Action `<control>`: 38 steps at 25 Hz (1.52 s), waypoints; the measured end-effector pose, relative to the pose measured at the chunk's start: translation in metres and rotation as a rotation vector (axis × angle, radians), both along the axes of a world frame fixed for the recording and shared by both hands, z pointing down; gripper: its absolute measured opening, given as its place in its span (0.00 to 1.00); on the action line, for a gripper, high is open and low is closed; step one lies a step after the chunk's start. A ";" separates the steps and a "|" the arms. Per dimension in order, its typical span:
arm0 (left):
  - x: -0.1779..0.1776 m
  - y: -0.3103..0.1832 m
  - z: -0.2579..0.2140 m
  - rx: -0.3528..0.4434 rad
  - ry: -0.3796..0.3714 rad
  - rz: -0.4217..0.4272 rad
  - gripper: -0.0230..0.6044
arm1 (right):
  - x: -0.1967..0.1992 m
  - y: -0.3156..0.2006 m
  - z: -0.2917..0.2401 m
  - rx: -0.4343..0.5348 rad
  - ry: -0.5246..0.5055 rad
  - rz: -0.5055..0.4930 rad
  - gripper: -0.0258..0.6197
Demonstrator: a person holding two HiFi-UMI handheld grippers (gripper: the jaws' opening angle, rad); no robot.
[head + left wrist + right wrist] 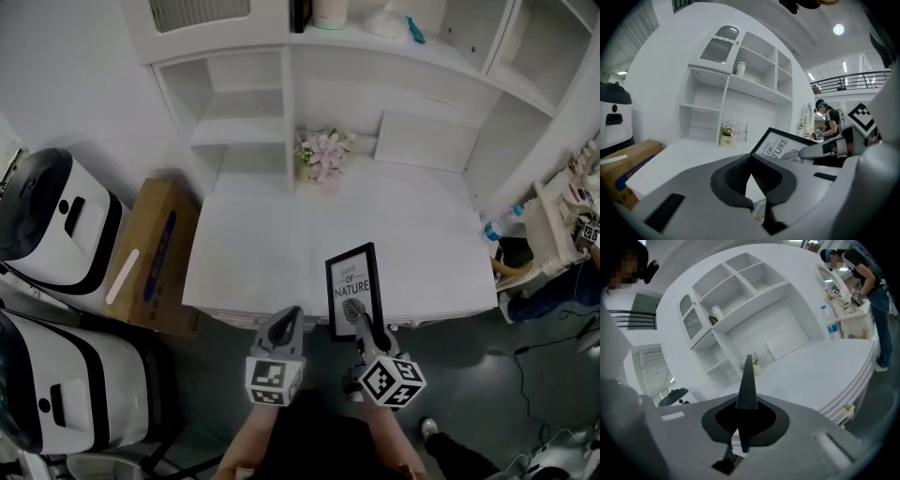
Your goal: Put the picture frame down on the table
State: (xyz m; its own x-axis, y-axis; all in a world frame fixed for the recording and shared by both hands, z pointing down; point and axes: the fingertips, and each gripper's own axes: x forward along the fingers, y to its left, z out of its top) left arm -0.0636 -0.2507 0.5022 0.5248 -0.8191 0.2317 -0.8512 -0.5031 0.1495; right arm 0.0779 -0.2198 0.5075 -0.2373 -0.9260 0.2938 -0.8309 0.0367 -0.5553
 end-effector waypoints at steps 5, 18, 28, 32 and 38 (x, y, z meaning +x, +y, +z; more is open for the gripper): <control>-0.004 -0.010 0.010 -0.022 -0.006 0.009 0.05 | -0.004 -0.014 0.017 -0.045 -0.206 0.049 0.06; 0.000 -0.015 0.030 -0.082 -0.022 -0.042 0.05 | -0.002 -0.031 0.056 -0.149 -0.520 0.099 0.06; 0.006 -0.017 0.037 -0.111 -0.027 -0.104 0.05 | -0.001 -0.047 0.079 -0.218 -0.700 0.086 0.06; 0.007 -0.020 0.040 -0.117 -0.035 -0.115 0.05 | 0.001 -0.054 0.087 -0.235 -0.735 0.092 0.06; 0.006 -0.023 0.044 -0.129 -0.039 -0.125 0.05 | 0.002 -0.062 0.094 -0.245 -0.770 0.106 0.06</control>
